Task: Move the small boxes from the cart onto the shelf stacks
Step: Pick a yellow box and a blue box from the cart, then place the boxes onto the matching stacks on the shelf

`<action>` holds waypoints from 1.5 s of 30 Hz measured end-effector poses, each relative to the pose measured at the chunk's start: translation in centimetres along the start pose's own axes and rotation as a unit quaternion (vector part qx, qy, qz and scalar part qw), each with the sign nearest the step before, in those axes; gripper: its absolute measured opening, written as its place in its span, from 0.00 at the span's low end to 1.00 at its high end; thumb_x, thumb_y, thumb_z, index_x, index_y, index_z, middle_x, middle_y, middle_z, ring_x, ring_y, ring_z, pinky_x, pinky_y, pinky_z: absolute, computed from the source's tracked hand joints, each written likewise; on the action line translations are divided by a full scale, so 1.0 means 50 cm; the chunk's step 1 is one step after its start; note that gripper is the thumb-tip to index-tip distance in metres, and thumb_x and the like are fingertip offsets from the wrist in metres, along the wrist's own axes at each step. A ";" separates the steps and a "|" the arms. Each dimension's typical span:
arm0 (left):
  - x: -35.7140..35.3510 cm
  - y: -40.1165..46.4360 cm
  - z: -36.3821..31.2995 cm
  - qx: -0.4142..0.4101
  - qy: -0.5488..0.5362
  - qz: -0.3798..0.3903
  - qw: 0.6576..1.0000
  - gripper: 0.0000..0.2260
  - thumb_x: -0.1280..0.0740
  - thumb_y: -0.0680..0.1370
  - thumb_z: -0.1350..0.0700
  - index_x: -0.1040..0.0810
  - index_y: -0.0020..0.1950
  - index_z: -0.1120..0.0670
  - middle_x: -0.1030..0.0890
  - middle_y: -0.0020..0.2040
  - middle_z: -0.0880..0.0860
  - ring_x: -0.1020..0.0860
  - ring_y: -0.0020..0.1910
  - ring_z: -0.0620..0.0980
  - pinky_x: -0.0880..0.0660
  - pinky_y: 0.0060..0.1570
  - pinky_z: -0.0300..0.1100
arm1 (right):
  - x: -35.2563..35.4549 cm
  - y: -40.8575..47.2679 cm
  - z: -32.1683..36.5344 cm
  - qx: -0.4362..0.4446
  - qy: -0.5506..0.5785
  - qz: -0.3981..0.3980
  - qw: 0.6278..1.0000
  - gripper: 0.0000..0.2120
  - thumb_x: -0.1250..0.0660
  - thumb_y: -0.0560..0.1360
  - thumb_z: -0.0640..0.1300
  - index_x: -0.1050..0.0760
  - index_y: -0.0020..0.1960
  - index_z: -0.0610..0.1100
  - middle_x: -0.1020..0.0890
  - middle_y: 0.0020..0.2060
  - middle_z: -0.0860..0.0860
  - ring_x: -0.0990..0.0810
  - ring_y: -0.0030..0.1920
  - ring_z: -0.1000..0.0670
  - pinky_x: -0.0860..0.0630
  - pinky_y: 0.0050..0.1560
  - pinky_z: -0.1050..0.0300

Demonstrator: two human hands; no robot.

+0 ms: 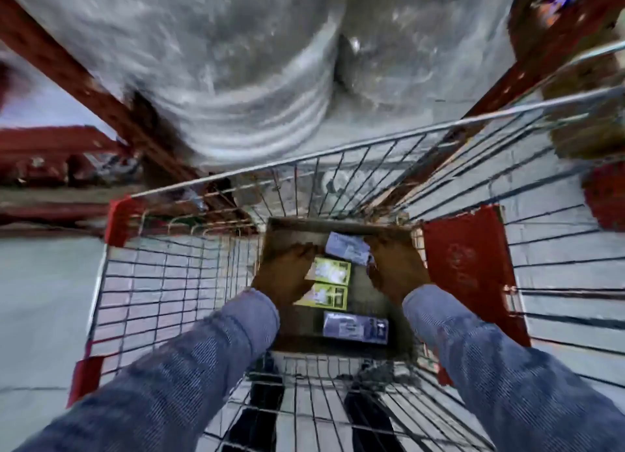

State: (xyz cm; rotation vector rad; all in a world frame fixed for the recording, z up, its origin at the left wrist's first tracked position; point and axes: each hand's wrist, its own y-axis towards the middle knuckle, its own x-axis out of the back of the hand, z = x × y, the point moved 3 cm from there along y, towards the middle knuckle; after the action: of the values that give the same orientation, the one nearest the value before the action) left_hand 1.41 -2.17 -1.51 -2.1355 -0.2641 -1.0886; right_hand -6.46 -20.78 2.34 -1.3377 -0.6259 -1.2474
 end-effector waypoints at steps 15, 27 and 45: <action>-0.005 0.119 0.033 -0.096 0.082 0.155 0.980 0.22 0.26 0.73 0.56 0.28 0.64 0.58 0.24 0.60 0.61 0.23 0.57 0.60 0.25 0.52 0.48 | -0.066 0.086 -0.014 -0.008 -0.011 0.073 0.997 0.13 0.29 0.71 0.41 0.23 0.55 0.41 0.18 0.52 0.41 0.19 0.51 0.39 0.22 0.47 0.49; 0.249 -0.096 -0.033 -0.144 0.112 -0.003 0.983 0.22 0.28 0.71 0.43 0.25 0.61 0.49 0.17 0.53 0.50 0.18 0.47 0.52 0.21 0.44 0.45 | 0.189 -0.010 0.047 0.022 -0.023 0.008 0.999 0.19 0.24 0.60 0.51 0.24 0.46 0.45 0.17 0.43 0.44 0.18 0.44 0.41 0.22 0.40 0.52; 0.963 -0.696 -0.278 -0.144 0.221 -0.360 0.895 0.21 0.28 0.62 0.47 0.22 0.54 0.47 0.16 0.43 0.47 0.18 0.39 0.49 0.22 0.34 0.45 | 1.077 -0.398 0.319 0.130 -0.098 -0.328 0.931 0.26 0.29 0.54 0.62 0.23 0.50 0.56 0.17 0.39 0.54 0.23 0.39 0.50 0.35 0.31 0.57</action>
State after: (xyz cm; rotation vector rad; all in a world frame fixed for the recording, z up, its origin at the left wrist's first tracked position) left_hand 6.38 7.25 58.56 -1.9888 -0.7501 -2.1163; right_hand -3.85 -17.88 61.81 -1.0629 -1.4130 -1.4921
